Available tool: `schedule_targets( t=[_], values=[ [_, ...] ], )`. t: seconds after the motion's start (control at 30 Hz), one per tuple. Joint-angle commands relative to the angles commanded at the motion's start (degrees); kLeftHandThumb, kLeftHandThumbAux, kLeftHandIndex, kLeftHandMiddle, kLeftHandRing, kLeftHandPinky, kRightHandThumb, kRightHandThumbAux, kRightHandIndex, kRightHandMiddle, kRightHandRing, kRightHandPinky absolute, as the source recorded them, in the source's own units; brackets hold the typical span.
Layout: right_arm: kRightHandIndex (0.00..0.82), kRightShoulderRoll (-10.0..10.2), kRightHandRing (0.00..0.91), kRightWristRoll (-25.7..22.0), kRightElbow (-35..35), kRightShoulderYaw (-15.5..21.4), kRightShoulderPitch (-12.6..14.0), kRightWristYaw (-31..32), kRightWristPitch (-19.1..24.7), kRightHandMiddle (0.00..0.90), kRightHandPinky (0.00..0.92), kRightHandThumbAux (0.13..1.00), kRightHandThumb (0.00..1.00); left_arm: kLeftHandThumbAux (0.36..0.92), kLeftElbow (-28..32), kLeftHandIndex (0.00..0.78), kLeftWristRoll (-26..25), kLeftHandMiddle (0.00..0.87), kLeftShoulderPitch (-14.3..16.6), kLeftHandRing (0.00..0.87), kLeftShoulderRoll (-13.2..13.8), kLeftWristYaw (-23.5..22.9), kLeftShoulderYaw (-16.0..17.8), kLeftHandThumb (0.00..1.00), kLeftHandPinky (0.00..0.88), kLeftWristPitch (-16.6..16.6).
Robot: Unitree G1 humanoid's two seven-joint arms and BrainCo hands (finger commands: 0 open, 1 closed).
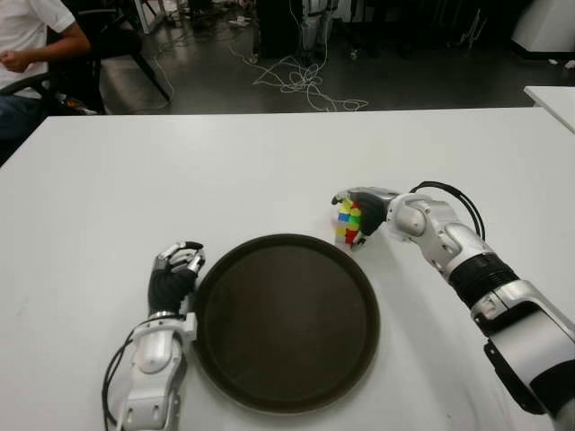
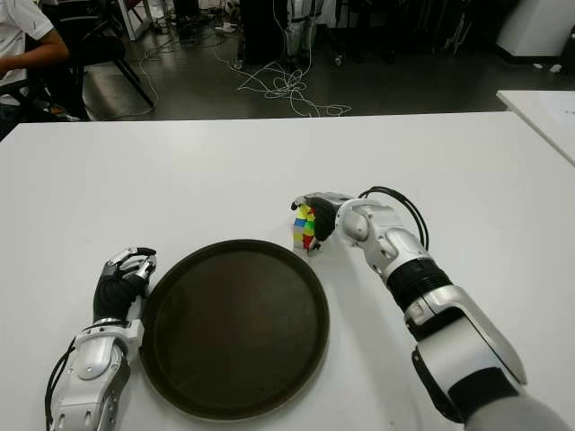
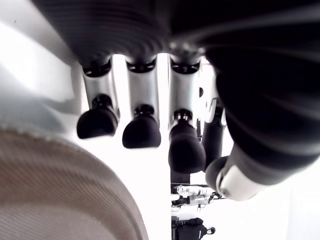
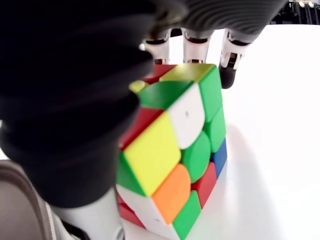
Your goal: Pick up the Rubik's Cube and put it in the plate
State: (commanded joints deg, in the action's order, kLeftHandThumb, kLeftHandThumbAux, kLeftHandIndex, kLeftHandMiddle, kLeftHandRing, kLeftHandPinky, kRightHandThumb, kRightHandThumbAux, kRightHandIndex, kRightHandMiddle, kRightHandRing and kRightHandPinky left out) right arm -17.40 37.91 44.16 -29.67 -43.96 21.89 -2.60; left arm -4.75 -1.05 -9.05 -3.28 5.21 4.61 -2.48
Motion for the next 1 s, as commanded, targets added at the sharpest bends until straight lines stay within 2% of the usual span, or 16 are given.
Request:
schedule_targets(
  t=[0.53,1.0],
  values=[
    [0.122,0.73,0.146,-0.63,0.15,0.47,0.09,0.98,2.22,0.136,0.091,0.864,0.000,0.704,-0.41,0.444,0.03,0.806,0.12,0.814,0.30,-0.05,0.01,0.710,0.804,0.19],
    [0.114,0.23,0.138,0.13,-0.04,-0.44,-0.14,1.68,1.47,0.127,0.094,0.905,0.000,0.704,-0.13,0.444,0.17,0.813,-0.04,0.824,0.34,-0.09,-0.06,0.709,0.821,0.34]
  ],
)
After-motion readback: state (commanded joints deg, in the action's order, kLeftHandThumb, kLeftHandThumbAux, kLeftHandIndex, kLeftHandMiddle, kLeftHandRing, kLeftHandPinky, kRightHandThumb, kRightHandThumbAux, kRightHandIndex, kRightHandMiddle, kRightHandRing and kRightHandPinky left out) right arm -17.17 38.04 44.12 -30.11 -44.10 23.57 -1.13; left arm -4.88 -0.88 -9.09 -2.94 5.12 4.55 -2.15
